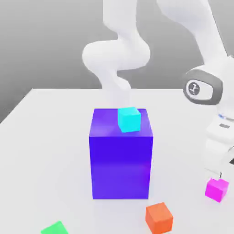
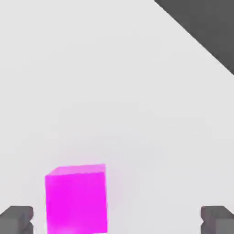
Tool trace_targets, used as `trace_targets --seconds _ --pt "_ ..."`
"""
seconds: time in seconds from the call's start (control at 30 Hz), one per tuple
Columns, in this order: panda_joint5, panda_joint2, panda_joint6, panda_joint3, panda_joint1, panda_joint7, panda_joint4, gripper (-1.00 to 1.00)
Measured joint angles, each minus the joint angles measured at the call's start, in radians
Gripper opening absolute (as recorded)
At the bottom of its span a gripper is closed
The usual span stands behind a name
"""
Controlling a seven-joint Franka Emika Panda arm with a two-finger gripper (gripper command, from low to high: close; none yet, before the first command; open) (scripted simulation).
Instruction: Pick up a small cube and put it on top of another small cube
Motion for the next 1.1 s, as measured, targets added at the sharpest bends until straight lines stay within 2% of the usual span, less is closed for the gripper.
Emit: trace_targets --seconds 0.1,0.13,0.37,0.53,0.97,1.1 --pt "-0.068 0.109 0.079 -0.064 0.055 0.05 0.022 0.0" --pt "-0.085 0.14 0.103 -0.086 0.073 0.064 0.029 -1.0" --pt "-0.088 0.145 0.107 -0.09 0.077 0.066 0.03 -1.0" --pt "0.022 -0.009 -0.009 -0.008 0.013 -0.016 -0.005 -1.0" --pt "0.223 -0.031 -0.174 -0.309 -0.362 0.003 0.148 -1.0" --pt "0.29 0.083 -0.135 -0.38 -0.471 0.006 0.225 -1.0"
